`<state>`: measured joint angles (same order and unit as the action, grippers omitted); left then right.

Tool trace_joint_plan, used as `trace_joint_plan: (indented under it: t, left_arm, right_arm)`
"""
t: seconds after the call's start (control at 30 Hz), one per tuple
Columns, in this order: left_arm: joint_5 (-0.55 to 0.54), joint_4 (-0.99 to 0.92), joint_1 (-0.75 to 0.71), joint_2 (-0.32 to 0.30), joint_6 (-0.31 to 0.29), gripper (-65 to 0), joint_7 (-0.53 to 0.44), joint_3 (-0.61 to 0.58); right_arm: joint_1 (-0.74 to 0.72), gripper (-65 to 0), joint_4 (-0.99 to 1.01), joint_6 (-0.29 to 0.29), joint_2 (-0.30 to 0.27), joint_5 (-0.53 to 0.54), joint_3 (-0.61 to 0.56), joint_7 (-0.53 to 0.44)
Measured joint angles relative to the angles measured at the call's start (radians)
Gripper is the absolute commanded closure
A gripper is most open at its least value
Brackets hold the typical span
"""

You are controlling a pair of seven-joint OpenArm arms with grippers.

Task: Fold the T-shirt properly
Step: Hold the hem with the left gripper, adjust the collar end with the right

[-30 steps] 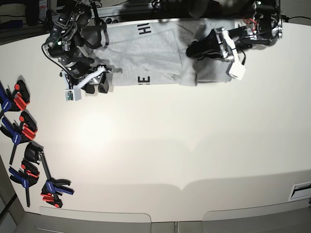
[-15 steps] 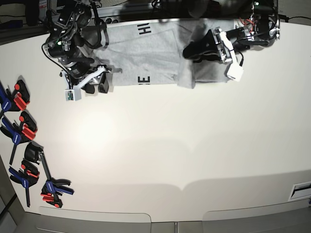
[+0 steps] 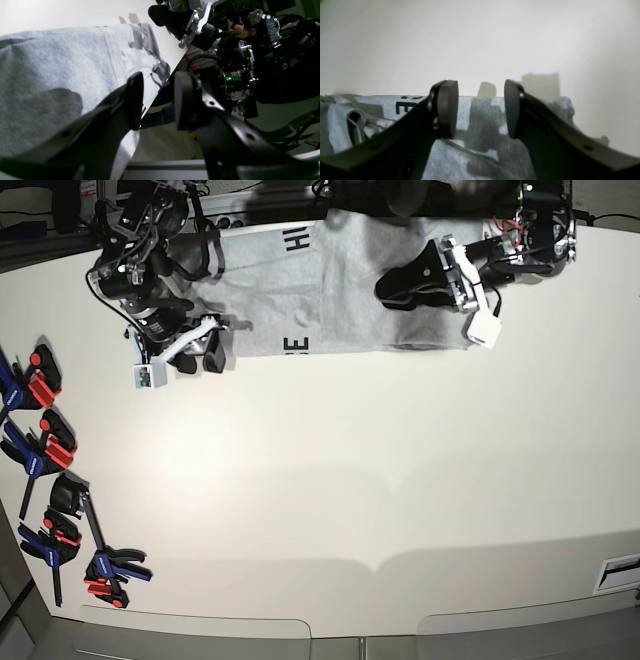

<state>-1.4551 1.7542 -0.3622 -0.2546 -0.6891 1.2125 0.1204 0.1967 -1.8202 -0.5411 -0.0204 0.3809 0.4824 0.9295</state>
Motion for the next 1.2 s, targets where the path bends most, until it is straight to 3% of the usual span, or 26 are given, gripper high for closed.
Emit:
trace_joint_plan:
  t: [0.07, 0.23, 0.33, 0.53, 0.63, 0.83, 1.1, 1.2]
  left_arm:
    - [0.0, 0.0, 0.0, 0.0, 0.0, -19.5, 0.0, 0.0]
    - [0.019, 0.0, 0.0, -0.008, 0.0, -19.5, 0.0, 0.0]
    - [0.019, 0.0, 0.0, -0.008, 0.0, -19.5, 0.0, 0.0]
    - [0.072, 0.0, 0.0, -0.009, 0.0, -19.5, -0.008, 0.0]
    - [0.072, 0.0, 0.0, -0.009, 0.0, -19.5, -0.008, 0.0]
    - [0.076, 0.0, 0.0, -0.009, 0.0, -19.5, -0.008, 0.0]
    - [0.076, 0.0, 0.0, -0.009, 0.0, -19.5, -0.012, 0.0]
    - [0.076, 0.0, 0.0, -0.009, 0.0, -19.5, -0.012, 0.0]
  right_arm:
    - [0.0, -28.5, 0.0, 0.0, -0.017, -0.018, 0.0, 0.003]
    - [0.024, -38.2, 0.0, 0.0, -0.072, -0.048, 0.004, 0.031]
    - [0.063, -38.3, 0.0, 0.0, -0.082, -0.044, 0.035, 0.037]
    - [0.075, -38.3, 0.001, 0.0, -0.085, 0.179, 0.193, 0.117]
    - [0.079, -38.3, 0.001, 0.0, -0.088, 0.2, 0.244, 0.131]
    - [0.089, -38.3, 0.128, 0.003, -0.125, 0.261, 0.24, 0.135]
    - [0.089, -38.1, 0.21, -0.009, -0.126, 0.393, 0.24, 0.249]
    - [0.089, -38.1, 0.21, -0.011, -0.124, 0.398, 0.24, 0.25]
